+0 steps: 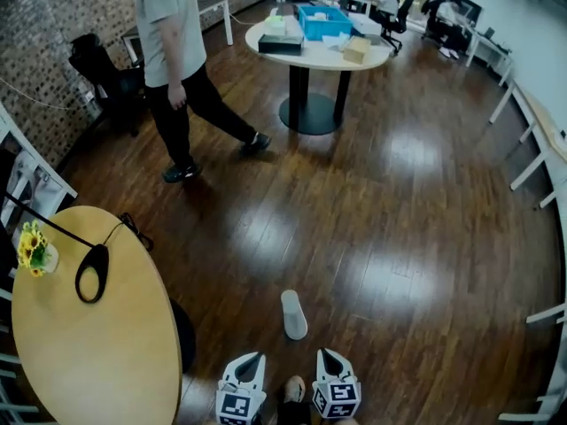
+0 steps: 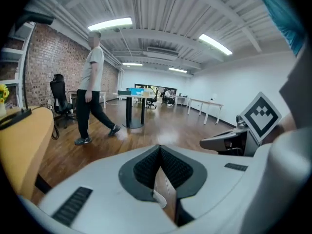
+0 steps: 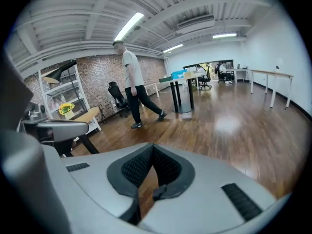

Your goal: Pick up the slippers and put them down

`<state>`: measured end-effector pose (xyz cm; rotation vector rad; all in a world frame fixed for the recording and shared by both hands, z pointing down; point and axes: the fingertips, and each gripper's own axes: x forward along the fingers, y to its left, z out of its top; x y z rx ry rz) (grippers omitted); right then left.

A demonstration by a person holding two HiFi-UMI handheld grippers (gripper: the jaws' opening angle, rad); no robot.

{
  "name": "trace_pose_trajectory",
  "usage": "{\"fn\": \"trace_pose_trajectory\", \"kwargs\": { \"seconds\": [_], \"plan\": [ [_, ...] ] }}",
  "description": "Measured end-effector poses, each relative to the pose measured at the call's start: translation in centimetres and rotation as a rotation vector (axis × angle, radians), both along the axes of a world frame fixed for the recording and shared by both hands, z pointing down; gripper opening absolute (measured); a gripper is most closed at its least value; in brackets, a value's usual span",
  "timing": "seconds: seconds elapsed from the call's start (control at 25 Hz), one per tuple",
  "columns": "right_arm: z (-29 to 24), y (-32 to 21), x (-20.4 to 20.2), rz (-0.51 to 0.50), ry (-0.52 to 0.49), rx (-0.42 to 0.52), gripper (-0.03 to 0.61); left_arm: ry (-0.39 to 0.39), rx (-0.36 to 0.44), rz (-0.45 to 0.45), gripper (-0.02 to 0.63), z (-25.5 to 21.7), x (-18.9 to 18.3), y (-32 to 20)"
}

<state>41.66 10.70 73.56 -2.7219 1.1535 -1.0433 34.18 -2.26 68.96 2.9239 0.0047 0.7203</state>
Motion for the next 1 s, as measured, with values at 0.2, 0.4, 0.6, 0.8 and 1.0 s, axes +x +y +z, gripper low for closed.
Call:
{"fn": "trace_pose_trajectory", "kwargs": {
  "seconds": [0.2,0.4,0.6,0.8,1.0],
  "plan": [
    [-9.5,0.6,-4.0,-0.036,0.059,0.057,0.012,0.089,0.024,-0.055,0.005,-9.3,-3.3,-1.0],
    [-19.4,0.9,-6.6,-0.081,0.158,0.147,0.012,0.163,0.059,-0.092,0.006,-17.1,-6.5,0.3],
    [-27.9,1.9,-8.3,-0.107,0.274,0.223,0.012,0.270,0.107,-0.102,0.005,-23.4,-8.9,1.7],
    [-31.4,2.9,-11.6,-0.147,0.314,0.255,0.011,0.302,0.136,-0.152,0.006,-26.4,-12.7,1.8],
    [-32.1,3.0,-13.7,-0.199,0.319,0.271,0.011,0.290,0.163,-0.199,0.005,-26.6,-14.8,1.6]
  ]
}}
